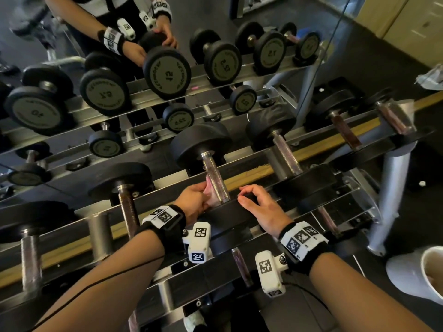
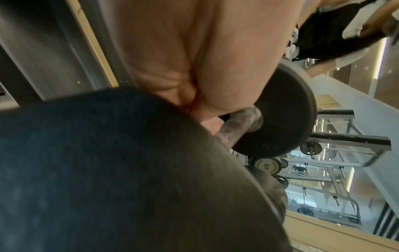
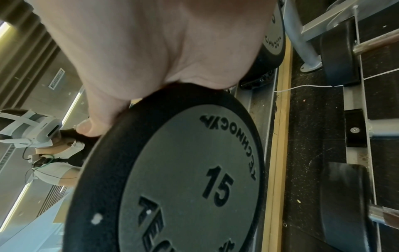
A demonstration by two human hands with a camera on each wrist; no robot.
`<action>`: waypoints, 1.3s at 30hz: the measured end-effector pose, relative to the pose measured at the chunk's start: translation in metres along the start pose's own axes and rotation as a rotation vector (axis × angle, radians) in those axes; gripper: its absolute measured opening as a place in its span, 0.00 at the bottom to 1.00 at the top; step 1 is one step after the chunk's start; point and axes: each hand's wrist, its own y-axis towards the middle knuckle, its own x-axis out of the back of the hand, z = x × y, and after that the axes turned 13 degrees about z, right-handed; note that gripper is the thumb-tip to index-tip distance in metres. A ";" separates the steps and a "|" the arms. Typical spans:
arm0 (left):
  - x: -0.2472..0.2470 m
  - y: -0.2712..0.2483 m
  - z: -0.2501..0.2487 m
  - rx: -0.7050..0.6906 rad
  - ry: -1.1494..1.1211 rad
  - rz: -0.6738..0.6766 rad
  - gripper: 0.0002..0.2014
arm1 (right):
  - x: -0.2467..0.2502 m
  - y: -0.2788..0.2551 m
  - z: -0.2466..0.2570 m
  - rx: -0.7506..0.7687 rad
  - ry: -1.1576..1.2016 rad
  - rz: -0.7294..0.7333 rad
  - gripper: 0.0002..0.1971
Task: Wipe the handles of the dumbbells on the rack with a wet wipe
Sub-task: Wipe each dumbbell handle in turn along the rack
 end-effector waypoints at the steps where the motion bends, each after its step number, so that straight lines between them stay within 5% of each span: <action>1: -0.004 -0.001 -0.001 -0.003 0.013 0.007 0.22 | 0.000 0.000 0.000 -0.003 -0.002 -0.004 0.18; 8: 0.027 -0.026 -0.011 0.019 -0.050 0.037 0.29 | -0.001 -0.001 0.002 -0.017 0.016 -0.005 0.20; 14: 0.032 -0.007 -0.008 -0.056 0.100 -0.140 0.29 | -0.001 -0.001 0.001 -0.005 -0.012 -0.021 0.18; 21: -0.001 0.015 -0.005 0.005 -0.017 -0.036 0.26 | 0.000 0.000 0.000 -0.006 -0.019 -0.020 0.16; 26: 0.003 0.004 -0.011 0.035 -0.163 -0.062 0.37 | 0.000 0.000 -0.001 -0.014 -0.025 -0.018 0.09; 32: 0.020 -0.017 -0.025 0.004 -0.245 0.002 0.36 | -0.001 0.000 0.000 -0.013 -0.004 -0.021 0.09; 39: 0.021 0.004 -0.002 0.038 -0.256 -0.194 0.33 | 0.000 -0.002 0.005 -0.008 0.019 0.001 0.16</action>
